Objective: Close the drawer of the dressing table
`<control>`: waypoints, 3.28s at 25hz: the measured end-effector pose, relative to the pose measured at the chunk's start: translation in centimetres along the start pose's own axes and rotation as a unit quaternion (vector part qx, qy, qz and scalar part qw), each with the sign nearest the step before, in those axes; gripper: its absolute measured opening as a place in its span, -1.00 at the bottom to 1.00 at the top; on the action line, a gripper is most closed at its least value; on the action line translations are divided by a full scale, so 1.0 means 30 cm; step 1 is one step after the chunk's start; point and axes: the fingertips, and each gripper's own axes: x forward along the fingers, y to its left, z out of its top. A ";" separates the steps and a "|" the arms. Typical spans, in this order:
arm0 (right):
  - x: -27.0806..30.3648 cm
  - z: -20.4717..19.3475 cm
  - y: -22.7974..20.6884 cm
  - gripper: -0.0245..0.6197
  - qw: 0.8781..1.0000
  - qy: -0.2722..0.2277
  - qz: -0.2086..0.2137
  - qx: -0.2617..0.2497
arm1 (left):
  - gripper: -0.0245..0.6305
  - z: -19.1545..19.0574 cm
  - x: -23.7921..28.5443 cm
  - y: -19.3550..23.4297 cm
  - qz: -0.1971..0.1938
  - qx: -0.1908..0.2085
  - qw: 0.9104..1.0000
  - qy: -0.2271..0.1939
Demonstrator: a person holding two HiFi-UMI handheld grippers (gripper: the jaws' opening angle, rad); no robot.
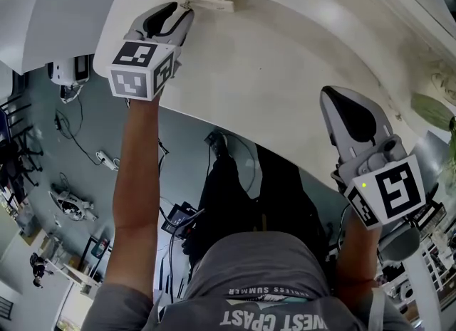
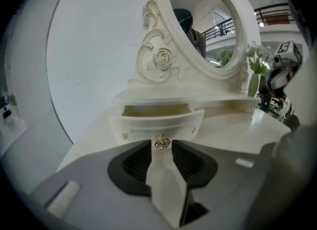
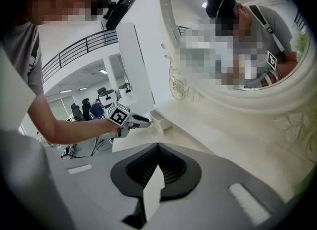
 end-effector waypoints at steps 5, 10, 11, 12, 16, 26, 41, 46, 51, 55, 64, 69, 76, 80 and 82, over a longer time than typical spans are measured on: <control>0.018 0.009 -0.006 -0.92 1.000 0.002 0.000 0.002 | -0.58 0.002 0.026 0.009 -0.009 0.001 1.000 0.001; 0.026 0.004 -0.015 -0.92 1.000 0.002 -0.001 0.003 | -0.65 0.012 0.042 0.007 -0.015 0.004 1.000 -0.009; 0.026 0.003 -0.016 -0.92 1.000 0.003 0.000 0.003 | -0.65 0.015 0.043 0.008 -0.014 0.004 1.000 -0.011; 0.027 0.004 -0.016 -0.92 1.000 0.003 0.000 0.003 | -0.65 0.018 0.043 0.009 -0.014 0.005 1.000 -0.012; 0.038 0.016 -0.012 -0.92 1.000 0.004 0.001 0.003 | -0.65 0.026 0.048 0.022 -0.015 0.007 1.000 -0.011; 0.043 0.001 -0.033 -0.92 1.000 0.006 -0.002 0.007 | -0.65 0.052 0.090 0.027 -0.018 0.013 1.000 -0.006; 0.034 0.010 -0.078 -0.92 1.000 0.003 -0.012 0.015 | -0.65 0.129 0.167 0.039 -0.030 0.023 0.999 0.000; 0.030 0.006 -0.083 -0.92 1.000 0.001 -0.013 0.016 | -0.65 0.125 0.168 0.038 -0.031 0.022 0.999 0.007; 0.017 0.024 -0.068 -0.92 1.000 -0.003 -0.013 0.012 | -0.65 0.128 0.161 0.039 -0.033 0.026 0.999 0.015; -0.001 0.048 -0.046 -0.92 1.000 -0.008 -0.013 0.005 | -0.65 0.133 0.158 0.039 -0.033 0.023 0.999 0.024; -0.100 0.140 -0.005 -0.92 0.999 -0.041 -0.025 -0.014 | -0.32 0.126 0.059 -0.011 -0.027 0.012 0.999 0.041; -0.175 0.221 0.048 -0.92 0.997 -0.064 -0.030 -0.029 | -0.51 0.167 -0.070 -0.036 -0.031 0.016 0.999 0.031; -0.324 0.342 0.156 -0.92 0.990 -0.105 -0.032 -0.092 | -0.92 0.347 -0.365 -0.149 -0.034 0.044 0.997 -0.046; -0.406 0.402 0.238 -0.92 0.984 -0.131 -0.036 -0.111 | -0.92 0.455 -0.580 -0.231 -0.040 0.072 0.992 -0.097; -0.430 0.433 0.287 -0.92 0.982 -0.140 -0.038 -0.118 | -0.92 0.496 -0.688 -0.254 -0.042 0.083 0.988 -0.121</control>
